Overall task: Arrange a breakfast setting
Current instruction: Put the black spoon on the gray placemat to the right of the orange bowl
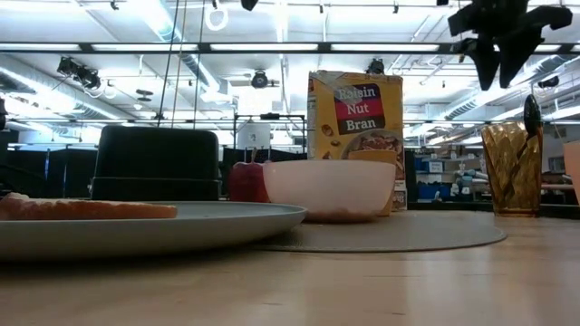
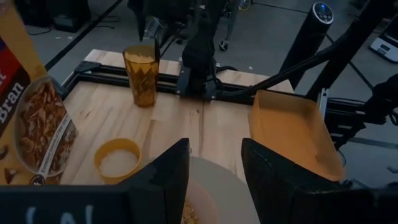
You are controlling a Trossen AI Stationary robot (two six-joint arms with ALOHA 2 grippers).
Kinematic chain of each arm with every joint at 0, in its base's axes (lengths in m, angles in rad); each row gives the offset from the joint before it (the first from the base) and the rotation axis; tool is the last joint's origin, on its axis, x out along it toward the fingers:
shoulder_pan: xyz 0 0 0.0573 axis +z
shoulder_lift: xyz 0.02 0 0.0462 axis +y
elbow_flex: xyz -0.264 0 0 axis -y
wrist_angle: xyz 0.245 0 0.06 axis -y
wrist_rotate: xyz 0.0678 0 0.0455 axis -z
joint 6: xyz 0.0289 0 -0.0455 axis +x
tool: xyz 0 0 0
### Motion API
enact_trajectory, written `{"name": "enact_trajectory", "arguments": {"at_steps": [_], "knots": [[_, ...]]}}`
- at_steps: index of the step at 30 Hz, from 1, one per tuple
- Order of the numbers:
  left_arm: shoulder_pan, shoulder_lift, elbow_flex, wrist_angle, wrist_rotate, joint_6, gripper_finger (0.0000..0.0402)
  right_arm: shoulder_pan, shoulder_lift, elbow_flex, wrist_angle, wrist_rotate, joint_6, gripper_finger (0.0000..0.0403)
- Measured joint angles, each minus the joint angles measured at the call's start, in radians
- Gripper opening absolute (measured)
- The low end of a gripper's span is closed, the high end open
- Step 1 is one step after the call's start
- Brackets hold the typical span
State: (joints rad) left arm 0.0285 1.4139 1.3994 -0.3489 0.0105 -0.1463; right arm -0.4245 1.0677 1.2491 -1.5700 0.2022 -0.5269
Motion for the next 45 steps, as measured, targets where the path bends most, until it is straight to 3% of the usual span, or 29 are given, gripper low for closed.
{"name": "enact_trajectory", "arguments": {"at_steps": [5, 9, 14, 20, 29, 34, 39, 45], "knots": [[0.0, 0.0, 0.0, -0.001, -0.002, 0.001, 0.0154, -0.025, 0.014, -0.024, 0.001, -0.047, 0.064, 0.0195], [0.0, 0.0, 0.0, -0.008, -0.01, 0.001, 0.0154, -0.014, -0.008, -0.024, -0.001, 0.009, 0.138, 0.0195], [0.0, 0.001, 0.0, -0.027, -0.01, 0.0, 0.0154, -0.034, -0.112, -0.008, -0.003, 0.062, 0.105, 0.0195], [0.0, 0.002, 0.0, -0.029, -0.01, 0.0, 0.0154, -0.092, -0.232, -0.008, -0.002, -0.034, 0.1, 0.0195], [0.0, 0.001, 0.0, -0.029, -0.01, 0.0, 0.0154, -0.121, -0.372, -0.076, -0.001, -0.022, 0.046, 0.0195], [0.0, 0.002, 0.0, -0.029, -0.009, -0.023, 0.0154, -0.121, -0.381, -0.158, -0.002, -0.034, 0.032, 0.0195], [-0.006, 0.002, 0.0, -0.029, -0.009, -0.034, 0.0154, -0.121, -0.355, -0.178, -0.001, 0.033, -0.043, 0.0195], [-0.016, 0.002, 0.0, -0.028, -0.009, -0.035, 0.0154, -0.121, -0.303, -0.178, 0.0, -0.003, -0.13, 0.0192]]}}
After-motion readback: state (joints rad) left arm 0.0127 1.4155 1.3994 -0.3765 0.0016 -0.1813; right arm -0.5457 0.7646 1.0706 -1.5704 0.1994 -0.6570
